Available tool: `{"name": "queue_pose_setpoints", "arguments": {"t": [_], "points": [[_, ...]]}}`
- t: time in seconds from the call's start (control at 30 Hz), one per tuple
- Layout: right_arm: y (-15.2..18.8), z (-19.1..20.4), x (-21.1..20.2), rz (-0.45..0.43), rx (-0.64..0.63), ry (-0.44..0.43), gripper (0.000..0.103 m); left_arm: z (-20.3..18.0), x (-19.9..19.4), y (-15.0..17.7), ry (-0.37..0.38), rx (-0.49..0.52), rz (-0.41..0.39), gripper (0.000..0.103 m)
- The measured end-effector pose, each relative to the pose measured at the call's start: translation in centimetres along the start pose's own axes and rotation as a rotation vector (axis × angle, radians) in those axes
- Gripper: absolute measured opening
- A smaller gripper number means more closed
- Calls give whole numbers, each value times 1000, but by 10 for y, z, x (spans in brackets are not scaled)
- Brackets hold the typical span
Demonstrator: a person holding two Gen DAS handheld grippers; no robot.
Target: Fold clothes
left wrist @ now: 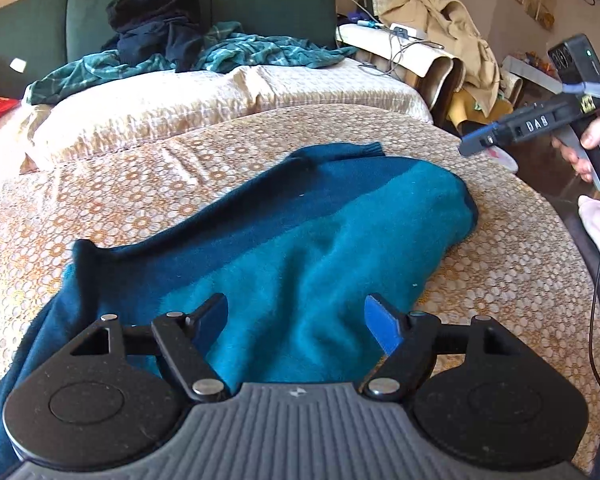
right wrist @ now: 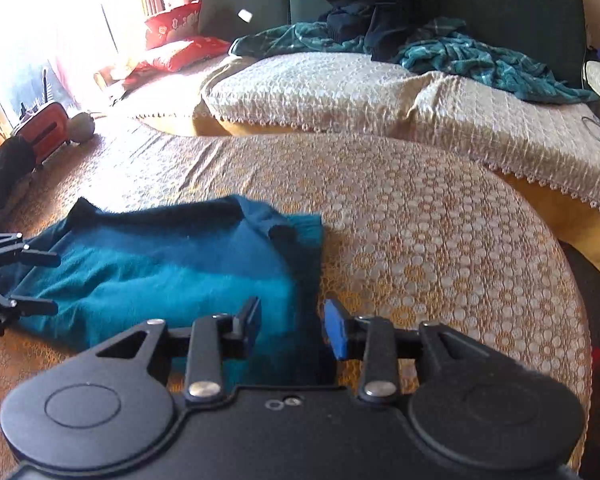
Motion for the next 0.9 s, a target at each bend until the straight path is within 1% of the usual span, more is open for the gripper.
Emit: {"name": "queue_pose_setpoints", "arguments": {"t": [0.1,0.2,0.27,0.4,0.53,0.6,0.9], "points": [[-21,4,20,-35,2,-32,103,14,2,5,-18,-20,10,75],[-33,8,46,-30,-27,-50,103,28,4,13,-41,-40,22,75],[-36,10,62,-13,-48,-48,103,35,7,18,-60,-42,31,75],[-38,8,89,28,-80,-34,103,42,12,24,-58,-74,37,75],[-43,6,104,36,-91,-28,103,43,14,26,-50,-82,37,76],[-45,2,110,36,-96,-4,103,43,14,26,-52,-80,35,76],[-40,-20,127,53,15,19,103,44,19,30,-50,-80,42,77]]}}
Point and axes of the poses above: each gripper's, at about its wrist camera, not at the fingertips, and x roughly the way its jaws point, z to its left, y to its underside, the point moved 9 cm from there along x, roughly the way its jaws point, and after that the axes turned 11 degrees about -y, right-handed, at the moved point
